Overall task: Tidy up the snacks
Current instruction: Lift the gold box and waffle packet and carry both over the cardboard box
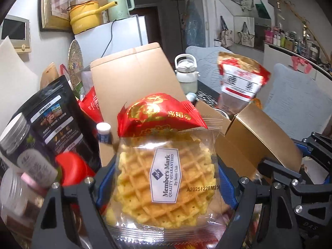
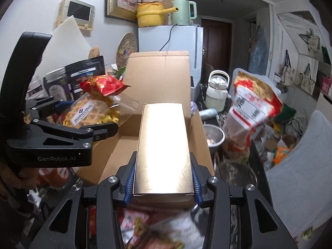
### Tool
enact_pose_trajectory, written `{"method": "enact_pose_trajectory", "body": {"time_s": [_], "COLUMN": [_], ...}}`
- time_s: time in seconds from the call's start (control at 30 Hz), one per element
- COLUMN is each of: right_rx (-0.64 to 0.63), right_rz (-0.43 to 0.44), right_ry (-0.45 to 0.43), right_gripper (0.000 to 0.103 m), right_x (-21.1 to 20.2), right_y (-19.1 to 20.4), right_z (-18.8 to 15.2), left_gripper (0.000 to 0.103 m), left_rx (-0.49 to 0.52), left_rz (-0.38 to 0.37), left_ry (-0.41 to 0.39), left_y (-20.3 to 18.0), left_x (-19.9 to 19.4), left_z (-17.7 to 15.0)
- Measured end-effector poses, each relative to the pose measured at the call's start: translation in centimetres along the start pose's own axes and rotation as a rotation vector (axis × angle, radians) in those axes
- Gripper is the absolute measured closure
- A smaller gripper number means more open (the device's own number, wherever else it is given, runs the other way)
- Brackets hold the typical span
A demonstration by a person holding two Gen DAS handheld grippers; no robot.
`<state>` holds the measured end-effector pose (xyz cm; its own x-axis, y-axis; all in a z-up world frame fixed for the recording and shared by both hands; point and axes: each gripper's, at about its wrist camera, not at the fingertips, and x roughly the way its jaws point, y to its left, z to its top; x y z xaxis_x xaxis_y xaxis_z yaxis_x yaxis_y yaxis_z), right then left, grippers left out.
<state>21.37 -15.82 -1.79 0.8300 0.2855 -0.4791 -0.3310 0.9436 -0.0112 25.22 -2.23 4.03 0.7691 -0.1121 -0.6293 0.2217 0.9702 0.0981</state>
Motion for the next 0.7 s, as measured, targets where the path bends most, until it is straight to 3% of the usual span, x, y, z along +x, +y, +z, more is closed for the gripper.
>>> {"method": "enact_pose_trajectory", "body": {"time_s": [0.37, 0.7], "right_rx": [-0.008, -0.01], "right_rz": [0.022, 0.025], "right_ry": [0.031, 0.115], "right_gripper": [0.06, 0.06], "right_x": [6.2, 11.4], "right_y": [-1.6, -2.3], "right_z": [3.9, 4.9], "left_gripper": [0.02, 0.02], "left_rx": [-0.04, -0.044], "left_rz": [0.07, 0.094], "left_ry": [0.02, 0.077], "left_y": [2.3, 2.8], "left_x": [5.3, 10.0], "left_z": [3.0, 3.2]}}
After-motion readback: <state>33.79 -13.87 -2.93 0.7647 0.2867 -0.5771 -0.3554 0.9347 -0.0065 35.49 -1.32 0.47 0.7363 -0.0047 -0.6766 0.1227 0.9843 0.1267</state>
